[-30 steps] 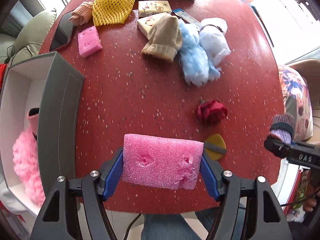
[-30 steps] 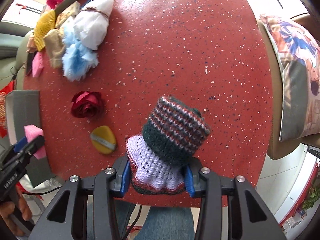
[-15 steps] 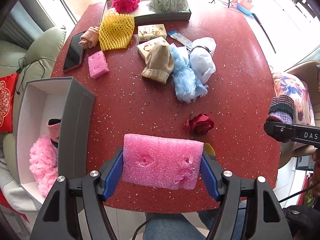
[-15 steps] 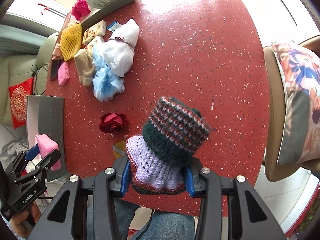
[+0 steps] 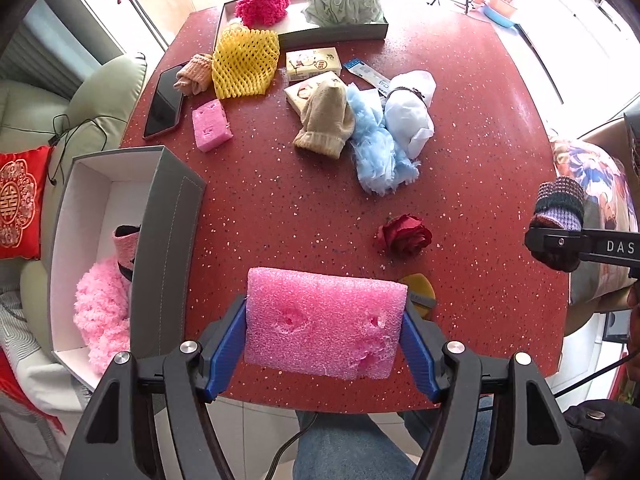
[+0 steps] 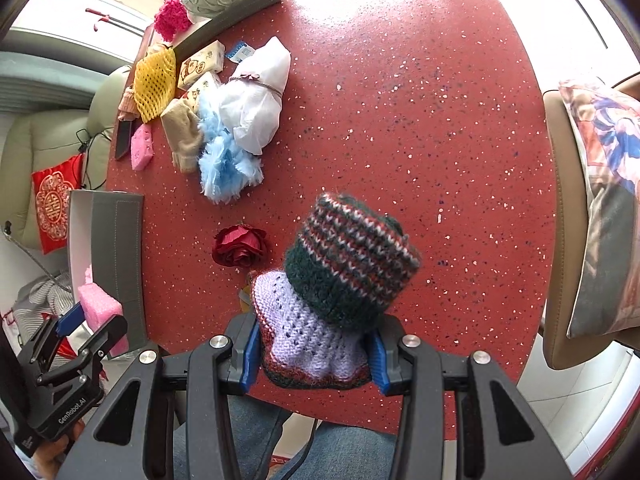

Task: Organize soft objects
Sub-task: 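Carry the pink foam block and lavender knit hat over to the white box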

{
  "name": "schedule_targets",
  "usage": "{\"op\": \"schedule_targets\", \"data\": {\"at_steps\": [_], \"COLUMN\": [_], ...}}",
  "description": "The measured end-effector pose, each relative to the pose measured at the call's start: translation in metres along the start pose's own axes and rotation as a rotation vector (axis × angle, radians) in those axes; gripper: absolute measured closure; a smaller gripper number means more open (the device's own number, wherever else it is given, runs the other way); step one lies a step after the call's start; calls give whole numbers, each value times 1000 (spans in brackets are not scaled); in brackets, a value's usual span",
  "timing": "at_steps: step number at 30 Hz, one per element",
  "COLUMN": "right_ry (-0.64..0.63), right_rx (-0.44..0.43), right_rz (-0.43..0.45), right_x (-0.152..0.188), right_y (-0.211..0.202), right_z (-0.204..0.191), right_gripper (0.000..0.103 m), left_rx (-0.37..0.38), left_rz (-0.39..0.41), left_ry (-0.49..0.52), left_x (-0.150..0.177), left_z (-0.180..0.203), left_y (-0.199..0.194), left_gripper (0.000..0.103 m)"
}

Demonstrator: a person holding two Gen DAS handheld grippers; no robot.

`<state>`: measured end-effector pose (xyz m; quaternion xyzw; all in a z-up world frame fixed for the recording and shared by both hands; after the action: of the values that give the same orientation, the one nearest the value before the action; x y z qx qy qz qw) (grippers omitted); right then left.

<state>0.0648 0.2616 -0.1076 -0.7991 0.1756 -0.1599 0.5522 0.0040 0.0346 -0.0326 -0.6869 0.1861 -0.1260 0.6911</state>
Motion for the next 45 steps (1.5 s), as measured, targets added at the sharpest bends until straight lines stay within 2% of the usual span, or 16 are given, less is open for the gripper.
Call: {"op": "schedule_targets", "data": {"at_steps": [7,11,20,36,45], "right_ry": [-37,-79,-119,-200,-263], "right_rx": [7,27,52,151,218], "right_rz": [-31,-29,-27,38,94], "right_x": [0,0,4,29,41], "right_y": [9,11,23,40,34], "right_z": [-14,-32,-81,-186,-229], "right_gripper": [56,56,56,56,56], "left_rx": [-4,-2,-8,37,72], "left_rz": [5,29,101,239,295], "left_ry": [-46,-97,-135,-190,-281], "left_x": [14,21,36,62,74], "left_z": [-12,-31,-79,-184,-229], "left_y": [-2,-6,-18,-32,-35], "left_gripper": [31,31,31,31,31]}}
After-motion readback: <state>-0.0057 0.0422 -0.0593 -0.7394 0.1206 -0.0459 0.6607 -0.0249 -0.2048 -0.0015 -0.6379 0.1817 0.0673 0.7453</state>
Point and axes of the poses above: each gripper's, at about its wrist camera, not at the fingertips, and y roughly the way its jaws point, z to its right, x to its underside, the point moved 1 cm from there along y, roughly the way its jaws point, and after that the axes turned 4 degrees about -z, right-handed, at the moved point
